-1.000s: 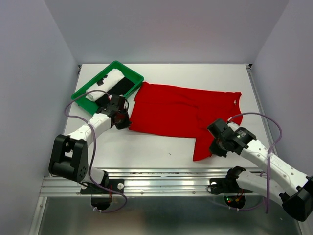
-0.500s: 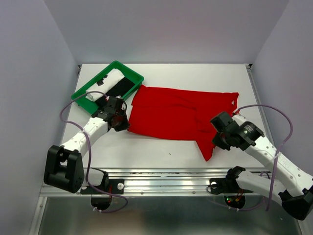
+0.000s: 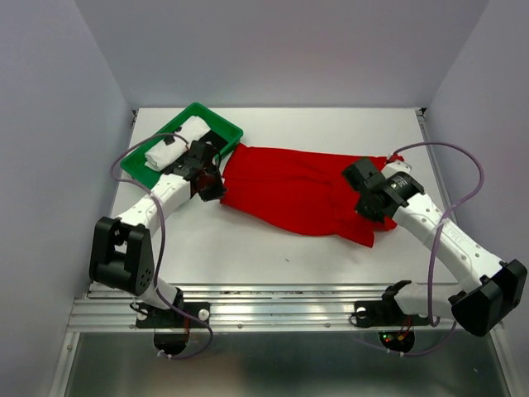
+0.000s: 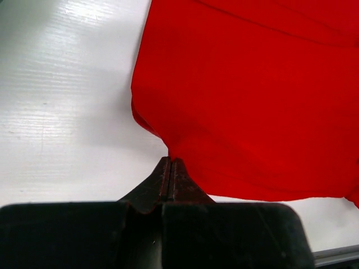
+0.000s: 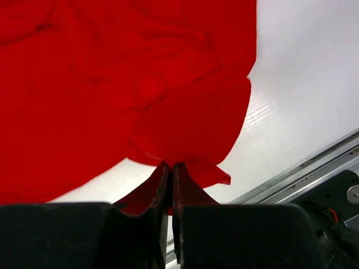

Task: Roll the t-shirts
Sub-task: Fold the T-shirt at the center of the board.

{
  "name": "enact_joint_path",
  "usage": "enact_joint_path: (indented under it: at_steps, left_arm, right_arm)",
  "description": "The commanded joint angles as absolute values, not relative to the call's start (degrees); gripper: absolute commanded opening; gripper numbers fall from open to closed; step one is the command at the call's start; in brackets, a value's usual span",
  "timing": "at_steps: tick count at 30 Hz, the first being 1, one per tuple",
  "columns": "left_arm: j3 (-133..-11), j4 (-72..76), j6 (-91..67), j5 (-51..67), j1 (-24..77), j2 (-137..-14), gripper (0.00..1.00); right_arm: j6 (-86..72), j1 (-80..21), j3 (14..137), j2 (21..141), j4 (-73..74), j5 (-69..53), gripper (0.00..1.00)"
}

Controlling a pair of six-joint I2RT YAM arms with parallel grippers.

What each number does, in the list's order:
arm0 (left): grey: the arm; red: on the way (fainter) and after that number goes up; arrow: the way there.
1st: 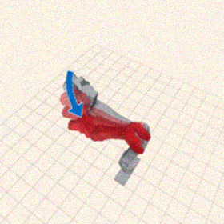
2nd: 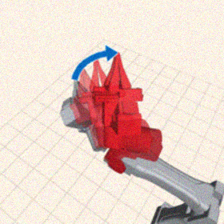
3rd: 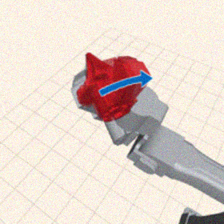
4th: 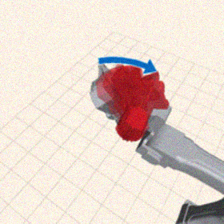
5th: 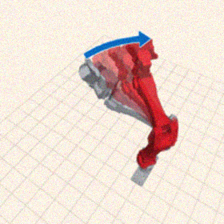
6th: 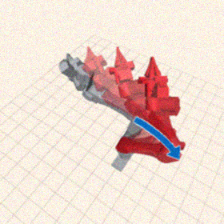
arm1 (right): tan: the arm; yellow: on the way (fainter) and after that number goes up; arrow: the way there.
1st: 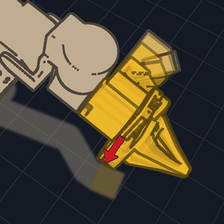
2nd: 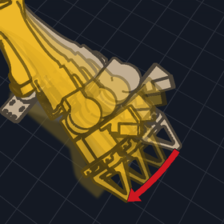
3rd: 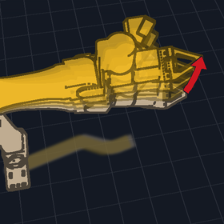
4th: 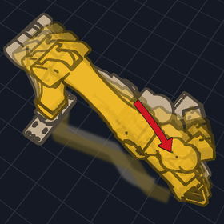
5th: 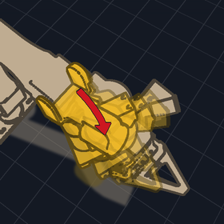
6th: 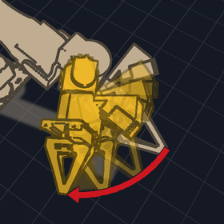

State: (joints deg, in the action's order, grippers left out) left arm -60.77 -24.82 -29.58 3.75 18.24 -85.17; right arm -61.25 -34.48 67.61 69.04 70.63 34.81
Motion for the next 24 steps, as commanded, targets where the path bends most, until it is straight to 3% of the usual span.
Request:
enact_joint_path:
  at_steps: [1, 24]
  left_arm:
    - [-64.51, -24.52, -28.65, 2.99, 17.32, -86.83, 0.0]
    - [-75.75, -24.34, -24.88, 3.42, 13.27, -100.62, 0.0]
  right_arm:
    - [-55.12, -29.1, 71.45, 70.05, 65.84, 37.98, 0.01]
    - [-40.08, -17.31, 84.9, 88.5, 54.85, 35.6, 0.01]
